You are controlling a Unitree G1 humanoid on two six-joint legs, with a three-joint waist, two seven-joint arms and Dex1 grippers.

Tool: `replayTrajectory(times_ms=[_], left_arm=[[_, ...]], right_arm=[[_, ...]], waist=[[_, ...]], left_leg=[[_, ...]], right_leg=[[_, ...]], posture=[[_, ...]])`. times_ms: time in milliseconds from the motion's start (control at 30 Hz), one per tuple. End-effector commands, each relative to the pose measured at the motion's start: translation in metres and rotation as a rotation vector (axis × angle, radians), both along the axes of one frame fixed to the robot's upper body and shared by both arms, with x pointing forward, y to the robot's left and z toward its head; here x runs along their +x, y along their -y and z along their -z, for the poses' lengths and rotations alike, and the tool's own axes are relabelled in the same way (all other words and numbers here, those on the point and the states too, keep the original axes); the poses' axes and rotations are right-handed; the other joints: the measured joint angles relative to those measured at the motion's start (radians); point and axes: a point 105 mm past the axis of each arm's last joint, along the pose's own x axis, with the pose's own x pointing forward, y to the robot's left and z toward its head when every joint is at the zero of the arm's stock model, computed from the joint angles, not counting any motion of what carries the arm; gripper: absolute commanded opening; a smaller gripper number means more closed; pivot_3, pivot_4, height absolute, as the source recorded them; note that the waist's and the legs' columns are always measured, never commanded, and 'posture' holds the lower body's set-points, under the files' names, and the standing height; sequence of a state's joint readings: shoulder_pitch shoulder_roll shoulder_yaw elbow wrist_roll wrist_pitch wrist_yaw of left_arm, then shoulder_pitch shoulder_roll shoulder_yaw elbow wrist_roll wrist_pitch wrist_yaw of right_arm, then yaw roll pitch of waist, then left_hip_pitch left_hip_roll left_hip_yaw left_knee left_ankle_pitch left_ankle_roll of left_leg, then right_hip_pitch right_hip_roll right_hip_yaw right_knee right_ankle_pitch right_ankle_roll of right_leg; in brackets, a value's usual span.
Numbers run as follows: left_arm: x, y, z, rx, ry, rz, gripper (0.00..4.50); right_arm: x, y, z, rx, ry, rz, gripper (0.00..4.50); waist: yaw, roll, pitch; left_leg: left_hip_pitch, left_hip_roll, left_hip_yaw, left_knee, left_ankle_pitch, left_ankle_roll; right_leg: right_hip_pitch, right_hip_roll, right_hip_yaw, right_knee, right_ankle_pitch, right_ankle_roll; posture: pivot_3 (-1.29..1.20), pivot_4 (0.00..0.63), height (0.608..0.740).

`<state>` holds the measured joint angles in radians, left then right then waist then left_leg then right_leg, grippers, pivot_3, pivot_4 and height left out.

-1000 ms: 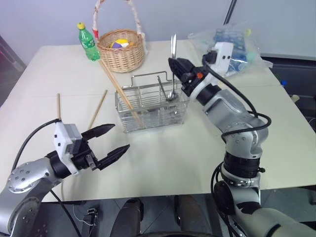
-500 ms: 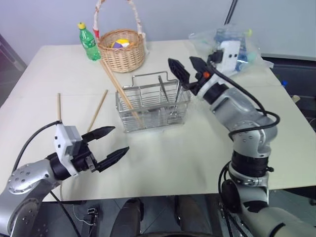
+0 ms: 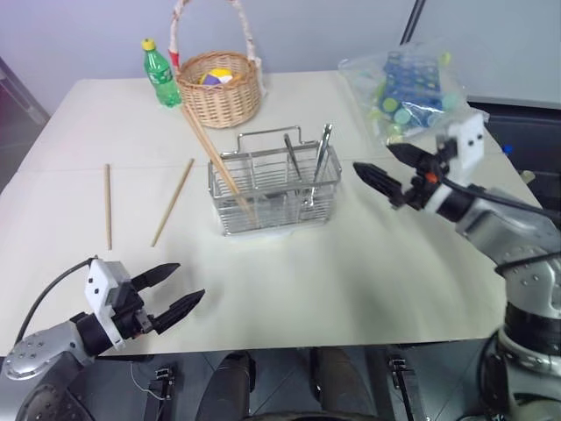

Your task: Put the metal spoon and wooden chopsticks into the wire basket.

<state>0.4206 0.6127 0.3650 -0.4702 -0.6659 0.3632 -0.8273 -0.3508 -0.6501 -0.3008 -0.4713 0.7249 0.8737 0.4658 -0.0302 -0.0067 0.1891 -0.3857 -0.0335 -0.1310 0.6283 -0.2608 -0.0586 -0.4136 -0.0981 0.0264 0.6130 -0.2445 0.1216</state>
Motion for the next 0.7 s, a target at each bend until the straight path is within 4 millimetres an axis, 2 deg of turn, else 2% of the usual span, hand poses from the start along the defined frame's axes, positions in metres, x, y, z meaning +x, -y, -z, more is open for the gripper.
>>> replayTrajectory(times_ms=[33,167,333,467,700], left_arm=[[0.012,-0.009,0.004,0.02,0.043,-0.079,4.26],[0.029,-0.016,0.013,0.029,0.061,-0.157,4.26],[0.053,-0.025,0.019,0.043,0.094,-0.238,4.26],[0.065,-0.027,0.02,0.052,0.107,-0.249,4.26],[0.1,-0.039,0.01,0.042,0.193,-0.434,4.26]], right_arm=[[-0.016,0.001,-0.004,-0.027,0.083,-0.033,4.46],[-0.039,-0.002,0.009,-0.072,0.079,-0.121,4.46],[-0.062,-0.012,0.01,-0.101,0.11,-0.247,4.46],[-0.072,-0.019,0.01,-0.115,0.127,-0.308,4.46],[-0.077,-0.033,0.032,-0.145,0.138,-0.343,4.46]], waist=[[0.007,0.0,0.0],[0.02,0.0,0.0],[0.019,-0.001,-0.001],[0.017,-0.002,-0.001],[0.021,-0.003,-0.002]], left_leg=[[0.0,0.0,0.0,0.0,0.0,0.0],[0.0,0.0,0.0,0.001,0.0,0.0],[0.0,0.0,0.0,0.002,0.0,0.0],[0.001,0.0,0.0,0.001,0.0,0.0],[0.001,0.0,-0.001,0.002,0.0,0.0]], right_leg=[[0.0,0.0,0.0,0.0,0.0,0.0],[0.0,0.0,0.0,0.0,0.0,0.0],[0.001,0.0,0.0,0.0,0.0,0.001],[0.001,0.0,0.0,0.0,0.001,0.001],[0.002,0.0,-0.001,0.0,0.002,0.004]], posture=[[0.0,0.15,0.74],[0.0,0.15,0.74],[0.0,0.15,0.74],[0.0,0.15,0.74],[0.0,0.15,0.74]])
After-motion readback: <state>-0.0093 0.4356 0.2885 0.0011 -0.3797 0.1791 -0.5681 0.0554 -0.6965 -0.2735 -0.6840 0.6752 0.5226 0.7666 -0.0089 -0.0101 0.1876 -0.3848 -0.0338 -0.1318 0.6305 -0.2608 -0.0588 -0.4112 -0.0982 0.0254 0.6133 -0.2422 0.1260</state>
